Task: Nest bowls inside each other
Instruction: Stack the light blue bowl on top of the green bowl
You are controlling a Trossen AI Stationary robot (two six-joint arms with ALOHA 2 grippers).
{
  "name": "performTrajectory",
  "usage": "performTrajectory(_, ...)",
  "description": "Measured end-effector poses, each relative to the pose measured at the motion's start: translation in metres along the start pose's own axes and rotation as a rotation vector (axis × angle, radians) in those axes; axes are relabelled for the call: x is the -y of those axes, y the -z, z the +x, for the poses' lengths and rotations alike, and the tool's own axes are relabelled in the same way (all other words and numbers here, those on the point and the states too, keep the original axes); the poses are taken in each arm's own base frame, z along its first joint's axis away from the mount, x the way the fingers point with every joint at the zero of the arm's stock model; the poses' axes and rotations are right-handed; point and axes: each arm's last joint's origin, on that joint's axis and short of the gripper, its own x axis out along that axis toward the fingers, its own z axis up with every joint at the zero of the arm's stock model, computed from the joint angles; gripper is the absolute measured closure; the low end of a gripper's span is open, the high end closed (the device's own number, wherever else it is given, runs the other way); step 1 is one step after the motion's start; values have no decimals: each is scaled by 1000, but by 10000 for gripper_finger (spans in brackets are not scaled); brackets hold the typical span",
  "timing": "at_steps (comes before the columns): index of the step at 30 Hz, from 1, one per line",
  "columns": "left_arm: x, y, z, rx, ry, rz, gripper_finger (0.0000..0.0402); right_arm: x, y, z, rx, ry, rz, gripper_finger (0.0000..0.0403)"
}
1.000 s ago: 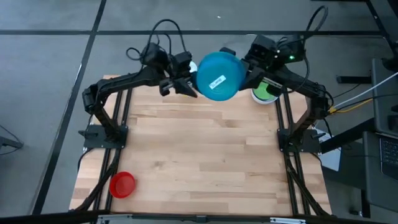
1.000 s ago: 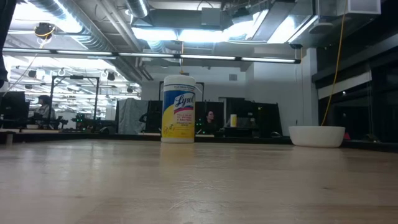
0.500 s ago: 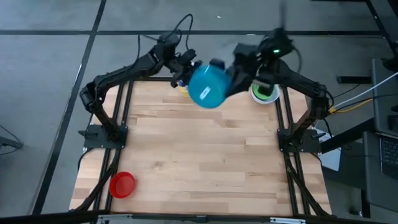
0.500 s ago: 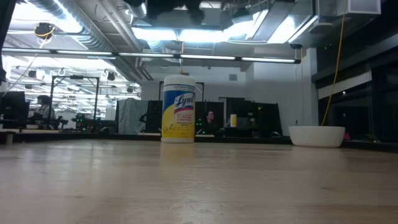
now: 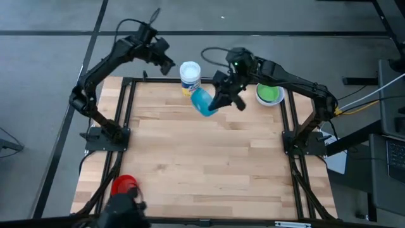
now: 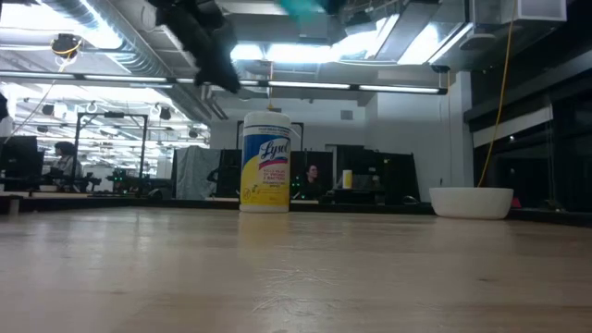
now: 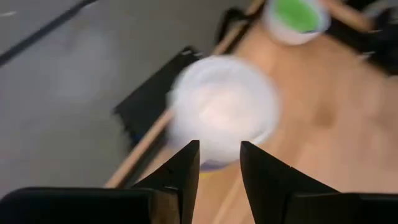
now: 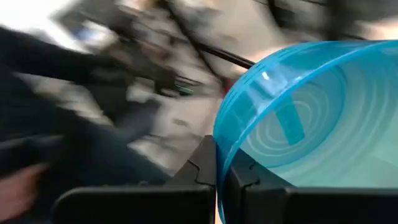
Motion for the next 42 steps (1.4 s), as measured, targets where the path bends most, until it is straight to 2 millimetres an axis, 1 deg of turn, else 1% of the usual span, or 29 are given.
performTrajectory(3, -8, 8, -14, -46, -77, -12, 290, 19, 19, -6, -86, 257, 69, 403)
performTrajectory(5, -8, 11, -21, -67, -112, -1, 290, 30, 30, -12, -154, 422, 121, 403)
performTrajectory(8, -10, 16, -31, -88, -118, -17, 290, 40, 46, -23, -281, 643, 173, 403)
performTrajectory(10, -7, 19, -37, -95, -122, -25, 290, 47, 57, -28, -356, 755, 216, 403)
performTrajectory(15, 3, 25, -56, -113, -153, -41, 296, 57, 87, -42, -518, 928, 298, 403)
performTrajectory(17, 9, 28, -65, -108, -165, -42, 303, 63, 105, -46, -578, 988, 340, 403)
performTrajectory(20, 16, 30, -79, -78, -184, -41, 316, 71, 129, -58, -596, 1042, 413, 403)
performTrajectory(24, 25, 34, -98, -30, -237, -43, 330, 75, 152, -77, -569, 1106, 490, 403)
performTrajectory(28, 32, 40, -113, -26, -287, -61, 334, 78, 161, -97, -519, 1175, 546, 403)
performTrajectory(32, 38, 48, -123, -48, -307, -81, 334, 81, 162, -115, -467, 1232, 562, 403)
performTrajectory(38, 48, 56, -139, -20, -313, -114, 334, 88, 165, -137, -436, 1271, 594, 403)
performTrajectory(42, 54, 61, -149, 18, -317, -135, 336, 90, 168, -148, -428, 1287, 615, 403)
